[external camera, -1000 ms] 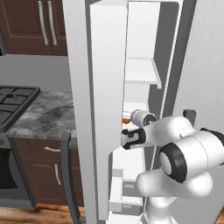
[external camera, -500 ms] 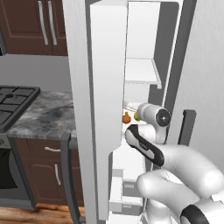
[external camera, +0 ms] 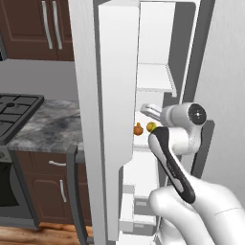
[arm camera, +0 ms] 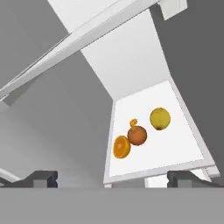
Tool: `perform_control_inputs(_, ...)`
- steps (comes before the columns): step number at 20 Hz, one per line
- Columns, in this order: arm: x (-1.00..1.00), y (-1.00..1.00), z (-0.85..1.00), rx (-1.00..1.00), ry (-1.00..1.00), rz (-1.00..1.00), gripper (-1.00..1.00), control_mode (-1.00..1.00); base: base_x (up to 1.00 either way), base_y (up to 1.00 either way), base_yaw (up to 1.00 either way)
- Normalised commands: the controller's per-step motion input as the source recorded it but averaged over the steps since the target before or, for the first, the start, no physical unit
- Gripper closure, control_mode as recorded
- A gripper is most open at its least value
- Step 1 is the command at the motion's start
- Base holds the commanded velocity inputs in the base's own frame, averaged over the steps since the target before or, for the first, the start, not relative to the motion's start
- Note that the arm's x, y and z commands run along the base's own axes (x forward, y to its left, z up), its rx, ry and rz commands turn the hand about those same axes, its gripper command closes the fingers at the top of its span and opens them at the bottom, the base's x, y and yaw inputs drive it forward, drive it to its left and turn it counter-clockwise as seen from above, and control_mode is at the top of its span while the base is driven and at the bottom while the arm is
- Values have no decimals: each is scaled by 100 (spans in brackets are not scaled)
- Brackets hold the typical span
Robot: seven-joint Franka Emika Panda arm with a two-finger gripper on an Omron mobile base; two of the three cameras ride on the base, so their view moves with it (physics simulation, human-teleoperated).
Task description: Take the shrimp and orange from the highest rack and move them to the second highest rack where the tangerine and lemon are located, to maximize freezer space. Close the freezer door after rearranging.
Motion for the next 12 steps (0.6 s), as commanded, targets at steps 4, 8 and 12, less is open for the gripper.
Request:
perform_control_inputs(4, -80, 0, 13, 0, 8, 0, -100, -100, 0, 0, 0)
perform_control_inputs(8, -91, -2, 0, 0, 1, 0, -100, -100, 0, 0, 0)
perform_control_inputs(12, -99, -10, 1, 0, 0, 0, -100, -100, 0, 0, 0)
